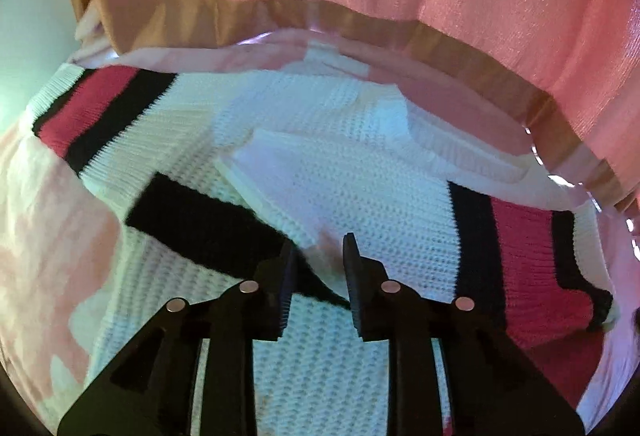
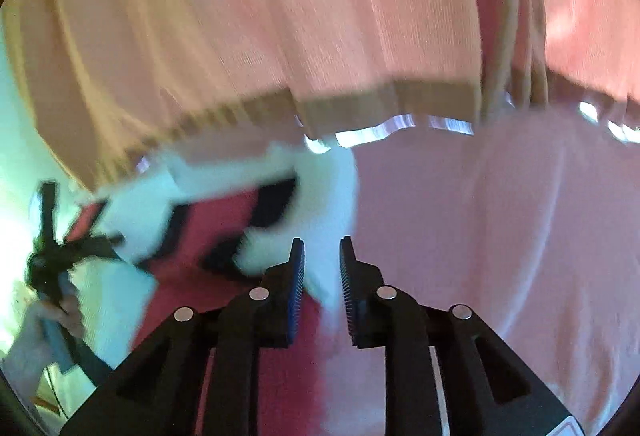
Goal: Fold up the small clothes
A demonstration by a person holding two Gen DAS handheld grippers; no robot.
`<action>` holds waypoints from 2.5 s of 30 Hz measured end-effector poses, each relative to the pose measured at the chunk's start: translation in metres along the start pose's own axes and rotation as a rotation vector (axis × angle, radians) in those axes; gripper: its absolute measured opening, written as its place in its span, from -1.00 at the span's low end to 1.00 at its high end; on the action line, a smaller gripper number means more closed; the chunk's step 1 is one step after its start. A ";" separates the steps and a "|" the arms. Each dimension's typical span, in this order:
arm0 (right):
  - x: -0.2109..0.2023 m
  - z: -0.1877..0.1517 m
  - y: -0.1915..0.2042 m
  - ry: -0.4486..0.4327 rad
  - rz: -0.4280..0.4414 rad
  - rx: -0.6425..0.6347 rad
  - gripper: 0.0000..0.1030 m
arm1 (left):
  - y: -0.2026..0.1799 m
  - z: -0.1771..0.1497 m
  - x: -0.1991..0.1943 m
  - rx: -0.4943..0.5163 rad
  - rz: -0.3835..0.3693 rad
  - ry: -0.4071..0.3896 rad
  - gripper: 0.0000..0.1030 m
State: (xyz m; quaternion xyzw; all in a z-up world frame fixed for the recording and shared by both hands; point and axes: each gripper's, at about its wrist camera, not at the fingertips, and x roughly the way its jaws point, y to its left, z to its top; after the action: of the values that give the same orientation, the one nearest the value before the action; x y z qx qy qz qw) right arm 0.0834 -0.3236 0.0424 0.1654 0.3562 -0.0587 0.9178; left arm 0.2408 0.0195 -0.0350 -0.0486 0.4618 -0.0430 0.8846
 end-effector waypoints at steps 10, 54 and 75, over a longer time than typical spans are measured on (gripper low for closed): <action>0.072 -0.013 0.018 0.182 -0.069 -0.092 -0.76 | 0.055 0.011 -0.031 -0.153 -0.019 -0.059 0.09; 0.036 0.026 0.058 0.076 -0.012 -0.170 -0.47 | 0.086 0.057 -0.025 -0.144 0.133 -0.193 0.48; -0.013 -0.127 0.160 0.102 0.194 -0.367 -0.21 | 0.215 0.111 -0.040 -0.406 0.268 -0.280 -0.89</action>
State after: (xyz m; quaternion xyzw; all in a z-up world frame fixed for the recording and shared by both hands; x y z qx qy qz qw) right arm 0.0297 -0.1297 0.0051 0.0317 0.3895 0.1040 0.9146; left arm 0.3161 0.2429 0.0342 -0.1688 0.3367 0.1748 0.9097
